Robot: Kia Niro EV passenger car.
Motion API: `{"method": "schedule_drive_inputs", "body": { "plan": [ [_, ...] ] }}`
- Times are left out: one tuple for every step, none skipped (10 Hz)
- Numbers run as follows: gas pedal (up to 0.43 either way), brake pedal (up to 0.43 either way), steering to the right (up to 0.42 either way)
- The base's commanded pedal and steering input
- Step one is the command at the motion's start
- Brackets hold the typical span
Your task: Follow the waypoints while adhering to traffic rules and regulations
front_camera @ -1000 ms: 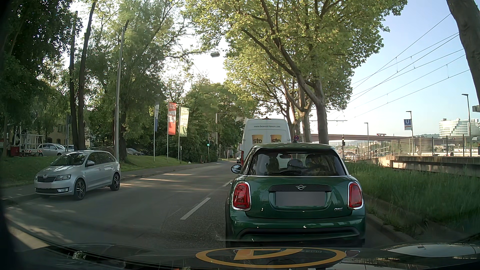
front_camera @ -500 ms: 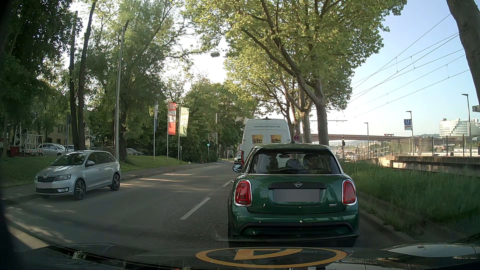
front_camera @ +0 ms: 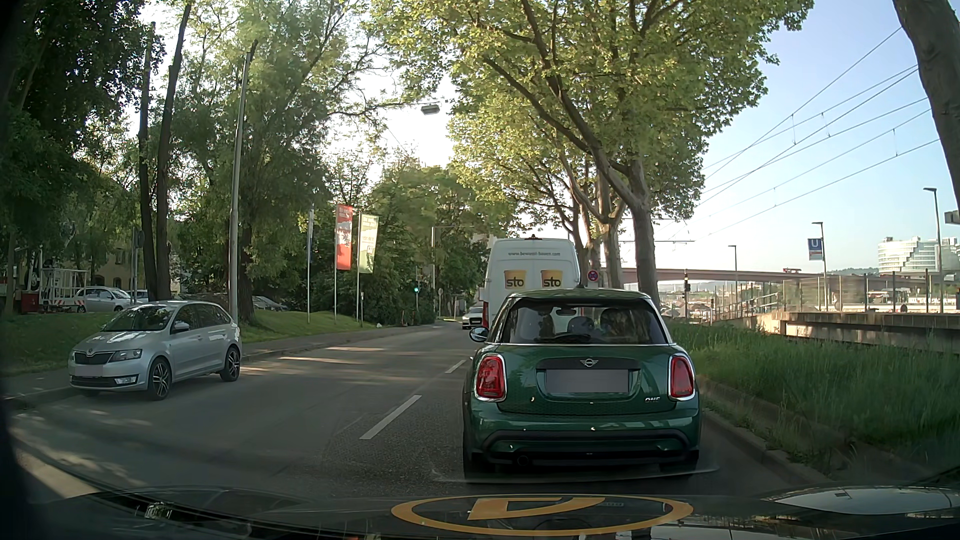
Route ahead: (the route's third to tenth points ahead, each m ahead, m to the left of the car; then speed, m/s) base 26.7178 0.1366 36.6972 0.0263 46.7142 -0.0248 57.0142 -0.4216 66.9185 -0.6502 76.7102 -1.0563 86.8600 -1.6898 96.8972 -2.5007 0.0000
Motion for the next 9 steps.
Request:
{"method": "schedule_drive_inputs", "body": {
  "plan": [
    [0.0, 0.207, 0.02],
    [0.0, 0.165, 0.02],
    [0.0, 0.152, 0.02],
    [0.0, 0.146, 0.02],
    [0.0, 0.14, 0.02],
    [0.0, 0.128, 0.02],
    [0.0, 0.116, 0.02],
    [0.0, 0.104, 0.02],
    [0.0, 0.067, 0.02]
  ]
}}
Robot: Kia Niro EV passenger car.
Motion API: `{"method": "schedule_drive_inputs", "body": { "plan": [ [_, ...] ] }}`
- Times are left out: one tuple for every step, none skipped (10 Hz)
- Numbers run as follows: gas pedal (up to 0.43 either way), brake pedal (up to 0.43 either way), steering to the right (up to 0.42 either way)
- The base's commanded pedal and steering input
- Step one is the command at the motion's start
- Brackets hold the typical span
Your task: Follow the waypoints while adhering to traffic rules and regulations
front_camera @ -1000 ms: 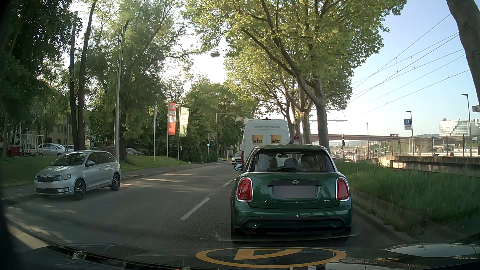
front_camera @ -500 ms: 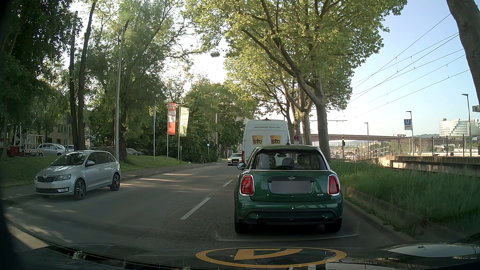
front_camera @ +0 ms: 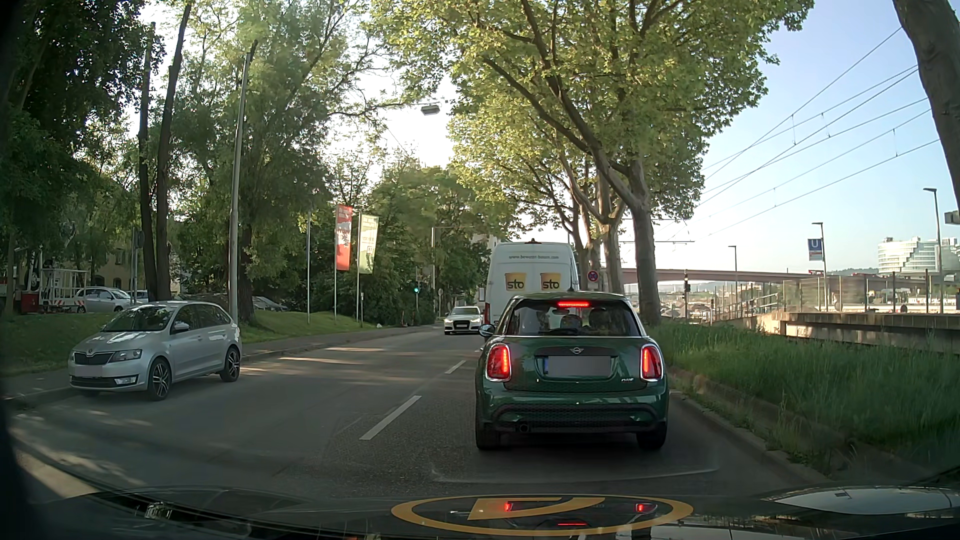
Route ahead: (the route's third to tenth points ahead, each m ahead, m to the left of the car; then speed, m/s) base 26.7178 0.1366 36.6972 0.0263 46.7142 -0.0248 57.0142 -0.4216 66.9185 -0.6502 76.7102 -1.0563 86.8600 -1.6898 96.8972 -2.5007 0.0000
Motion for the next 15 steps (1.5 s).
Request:
{"method": "schedule_drive_inputs", "body": {
  "plan": [
    [0.0, 0.067, 0.02],
    [0.0, 0.067, 0.02],
    [0.0, 0.067, 0.02],
    [0.0, 0.067, 0.02],
    [0.0, 0.067, 0.02],
    [0.0, 0.055, 0.02],
    [0.0, 0.0, 0.02],
    [0.0, 0.0, 0.02],
    [0.0, 0.0, 0.02],
    [0.087, 0.0, 0.02],
    [0.087, 0.0, 0.02],
    [0.098, 0.0, 0.02],
    [0.098, 0.0, 0.02],
    [0.087, 0.0, 0.02],
    [0.047, 0.0, 0.02]
  ]
}}
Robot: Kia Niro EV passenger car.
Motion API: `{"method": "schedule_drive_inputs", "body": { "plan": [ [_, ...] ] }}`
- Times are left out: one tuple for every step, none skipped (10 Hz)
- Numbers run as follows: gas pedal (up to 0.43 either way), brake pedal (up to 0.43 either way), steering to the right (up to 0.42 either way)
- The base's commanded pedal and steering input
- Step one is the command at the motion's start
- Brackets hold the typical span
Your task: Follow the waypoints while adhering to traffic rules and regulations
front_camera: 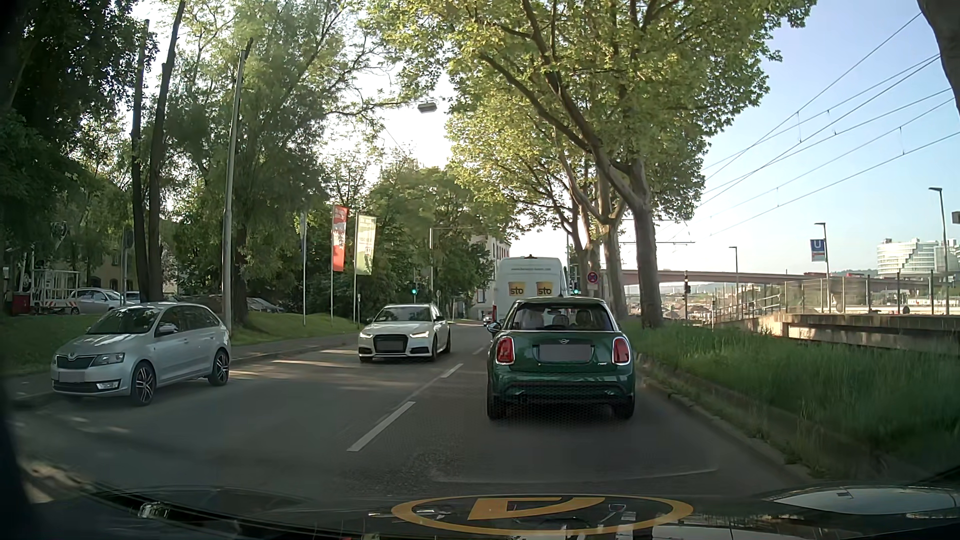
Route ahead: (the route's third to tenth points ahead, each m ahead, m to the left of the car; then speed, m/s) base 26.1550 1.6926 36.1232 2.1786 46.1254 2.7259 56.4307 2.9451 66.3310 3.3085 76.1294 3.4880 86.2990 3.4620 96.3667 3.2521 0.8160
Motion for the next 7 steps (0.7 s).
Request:
{"method": "schedule_drive_inputs", "body": {
  "plan": [
    [0.028, 0.0, 0.019],
    [0.028, 0.0, 0.019],
    [0.028, 0.0, 0.019],
    [0.028, 0.0, 0.019],
    [0.028, 0.0, 0.019],
    [0.028, 0.0, 0.019],
    [0.028, 0.0, 0.019]
  ]
}}
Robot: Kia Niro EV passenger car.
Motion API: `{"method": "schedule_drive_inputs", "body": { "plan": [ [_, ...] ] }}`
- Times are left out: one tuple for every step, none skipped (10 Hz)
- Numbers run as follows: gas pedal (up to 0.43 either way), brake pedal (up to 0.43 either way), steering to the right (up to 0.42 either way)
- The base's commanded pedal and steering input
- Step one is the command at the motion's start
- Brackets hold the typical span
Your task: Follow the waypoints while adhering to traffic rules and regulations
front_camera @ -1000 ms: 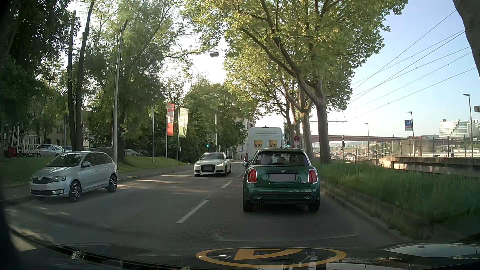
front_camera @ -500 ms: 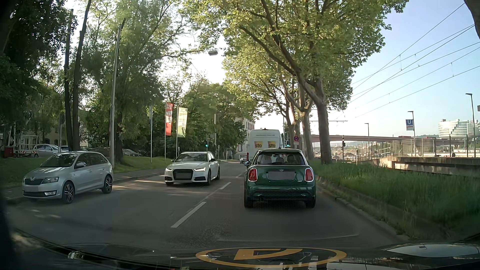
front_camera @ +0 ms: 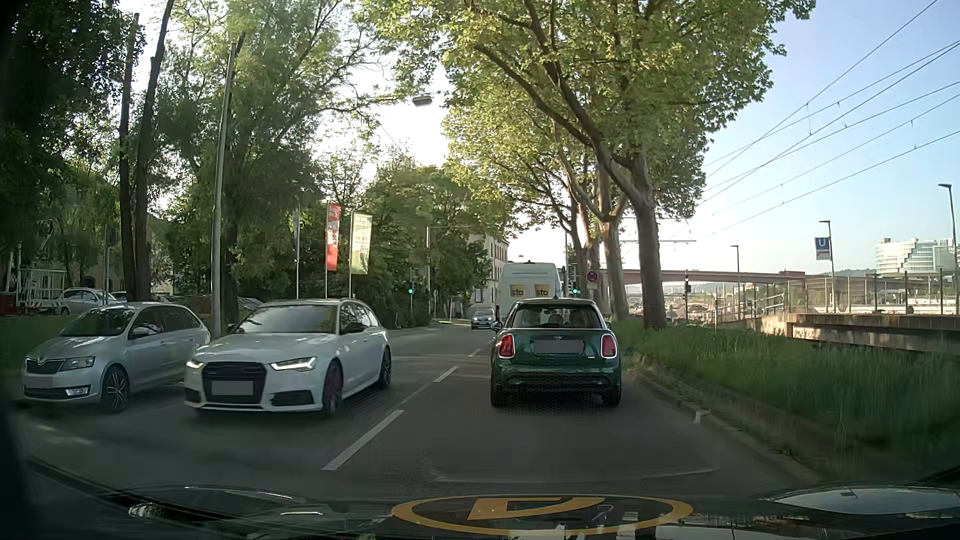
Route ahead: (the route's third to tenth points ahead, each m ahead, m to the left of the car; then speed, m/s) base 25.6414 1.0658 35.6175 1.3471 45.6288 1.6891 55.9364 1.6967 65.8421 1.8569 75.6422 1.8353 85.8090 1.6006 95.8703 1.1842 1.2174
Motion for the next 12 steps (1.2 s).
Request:
{"method": "schedule_drive_inputs", "body": {
  "plan": [
    [0.039, 0.0, 0.019],
    [0.039, 0.0, 0.018],
    [0.039, 0.0, 0.018],
    [0.039, 0.0, 0.018],
    [0.039, 0.0, 0.018],
    [0.059, 0.0, 0.018],
    [0.059, 0.0, 0.018],
    [0.059, 0.0, 0.017],
    [0.059, 0.0, 0.017],
    [0.059, 0.0, 0.016],
    [0.118, 0.0, 0.015],
    [0.157, 0.0, 0.015]
  ]
}}
